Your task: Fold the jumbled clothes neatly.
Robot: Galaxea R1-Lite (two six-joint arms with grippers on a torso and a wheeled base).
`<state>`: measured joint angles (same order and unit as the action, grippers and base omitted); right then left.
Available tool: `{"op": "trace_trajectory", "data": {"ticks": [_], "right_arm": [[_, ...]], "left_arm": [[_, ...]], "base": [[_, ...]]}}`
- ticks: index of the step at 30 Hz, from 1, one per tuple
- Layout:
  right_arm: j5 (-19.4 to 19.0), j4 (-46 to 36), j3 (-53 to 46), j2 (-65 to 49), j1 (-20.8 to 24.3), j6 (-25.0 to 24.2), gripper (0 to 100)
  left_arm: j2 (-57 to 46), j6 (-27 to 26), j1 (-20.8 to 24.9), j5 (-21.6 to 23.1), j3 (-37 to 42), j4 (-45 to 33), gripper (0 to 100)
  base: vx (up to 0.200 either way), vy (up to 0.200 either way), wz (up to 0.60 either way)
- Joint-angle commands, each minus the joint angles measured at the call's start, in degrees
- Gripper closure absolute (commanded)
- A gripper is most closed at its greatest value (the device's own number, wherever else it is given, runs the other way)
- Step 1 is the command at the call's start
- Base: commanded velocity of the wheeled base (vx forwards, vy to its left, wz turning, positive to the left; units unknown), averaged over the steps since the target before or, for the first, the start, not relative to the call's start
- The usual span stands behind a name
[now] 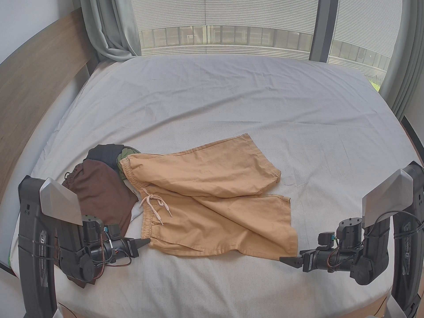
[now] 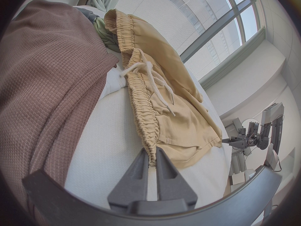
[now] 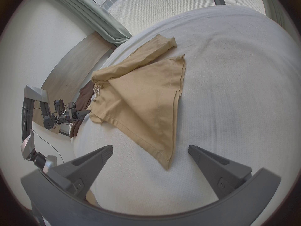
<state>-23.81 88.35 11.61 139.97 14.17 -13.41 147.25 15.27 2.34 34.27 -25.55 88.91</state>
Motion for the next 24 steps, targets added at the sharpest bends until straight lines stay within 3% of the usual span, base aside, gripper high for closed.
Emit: {"op": "trace_trajectory", "data": {"ticks": [1,13,14,24], "right_arm": [[-0.1,0.1,0.1,2.1,0.8,0.8,0],[0.2,0.2,2.3,4.2,0.8,3.4,0],[0.2,0.2,2.4,4.3,0.8,3.4,100],[0.2,0.2,2.0,3.9,0.4,3.5,100]], "left_arm": [[-0.4,0.0,-0.1,0.0,0.0,0.1,100],[-0.3,-0.2,-0.1,0.0,0.2,0.1,100],[-0.3,-0.2,-0.1,0.0,0.2,0.1,100],[-0.2,-0.2,-0.1,0.0,0.2,0.1,100]], "base": [[0.0,0.0,0.0],[0.0,0.0,0.0],[0.0,0.0,0.0],[0.0,0.0,0.0]]}}
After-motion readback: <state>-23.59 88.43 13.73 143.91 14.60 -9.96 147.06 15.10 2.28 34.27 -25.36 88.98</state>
